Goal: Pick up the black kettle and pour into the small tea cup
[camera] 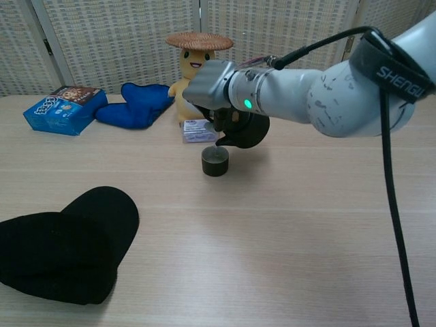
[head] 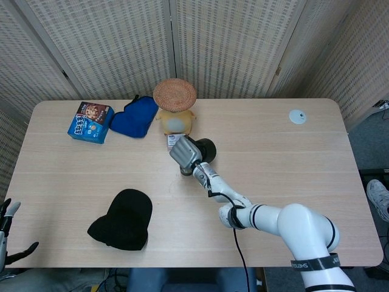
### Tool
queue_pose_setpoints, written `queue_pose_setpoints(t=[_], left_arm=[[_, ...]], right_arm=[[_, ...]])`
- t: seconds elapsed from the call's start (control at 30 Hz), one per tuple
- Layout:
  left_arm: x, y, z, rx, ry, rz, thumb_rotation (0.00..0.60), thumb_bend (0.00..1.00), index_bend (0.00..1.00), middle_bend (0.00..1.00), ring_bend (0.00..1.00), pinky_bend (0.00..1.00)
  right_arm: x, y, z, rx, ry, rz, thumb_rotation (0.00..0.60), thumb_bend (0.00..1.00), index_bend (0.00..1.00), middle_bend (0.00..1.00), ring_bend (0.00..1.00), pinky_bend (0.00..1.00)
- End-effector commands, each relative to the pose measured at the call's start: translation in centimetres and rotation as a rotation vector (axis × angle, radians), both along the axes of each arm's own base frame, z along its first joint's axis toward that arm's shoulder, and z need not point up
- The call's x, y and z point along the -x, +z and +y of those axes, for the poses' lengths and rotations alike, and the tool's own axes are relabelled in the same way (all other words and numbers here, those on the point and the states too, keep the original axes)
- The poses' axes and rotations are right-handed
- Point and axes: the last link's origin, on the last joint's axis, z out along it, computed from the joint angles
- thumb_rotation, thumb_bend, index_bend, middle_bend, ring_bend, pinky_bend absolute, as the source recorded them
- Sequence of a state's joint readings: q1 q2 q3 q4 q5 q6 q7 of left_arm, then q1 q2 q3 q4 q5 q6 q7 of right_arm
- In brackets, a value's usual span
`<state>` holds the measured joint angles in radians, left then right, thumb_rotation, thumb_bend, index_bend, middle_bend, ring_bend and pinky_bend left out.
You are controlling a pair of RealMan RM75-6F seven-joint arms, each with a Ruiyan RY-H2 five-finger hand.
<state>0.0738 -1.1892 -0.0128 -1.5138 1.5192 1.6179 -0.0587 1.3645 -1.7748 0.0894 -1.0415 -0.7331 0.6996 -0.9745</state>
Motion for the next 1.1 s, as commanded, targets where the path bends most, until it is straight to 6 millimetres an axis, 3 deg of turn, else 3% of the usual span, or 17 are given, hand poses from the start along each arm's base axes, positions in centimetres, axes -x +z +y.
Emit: queue_pose_setpoints(t=[0.03,0.6,0.8,1.1], left_arm=[[0.0,0.0,0.0,0.000,0.001,0.002,0.597,0.09,0.09,0.00,0.04,0.00],[-0.1,0.2,-0.3,-0.009,0.002,0.007,0.599,0.09,0.09,0.00,0.05,0.00],[-0.2,0.1,-0.3,-0.006,0.000,0.006,0.599,0.09,0.09,0.00,0.05,0.00],[-0.2,0.3,-0.3,-0.011,0.000,0.008,0.599,0.09,0.09,0.00,0.05,0.00]], right_arm=[[0.0,0.0,0.0,0.001,0.003,0.004,0.452,0.51,1.00,1.00,0.93,0.62],[0.0,0.6,0.1,-0.026,-0.046,-0.073,0.454,0.51,1.00,1.00,0.93,0.62],[0.0,0.7,0.1,-0.039,-0.055,-0.114,0.482,0.52,1.00,1.00,0.93,0.62],[0.9,2.4,-0.2,-0.084,-0.191,-0.292,0.484,0.51,1.00,1.00,0.93,0.62]])
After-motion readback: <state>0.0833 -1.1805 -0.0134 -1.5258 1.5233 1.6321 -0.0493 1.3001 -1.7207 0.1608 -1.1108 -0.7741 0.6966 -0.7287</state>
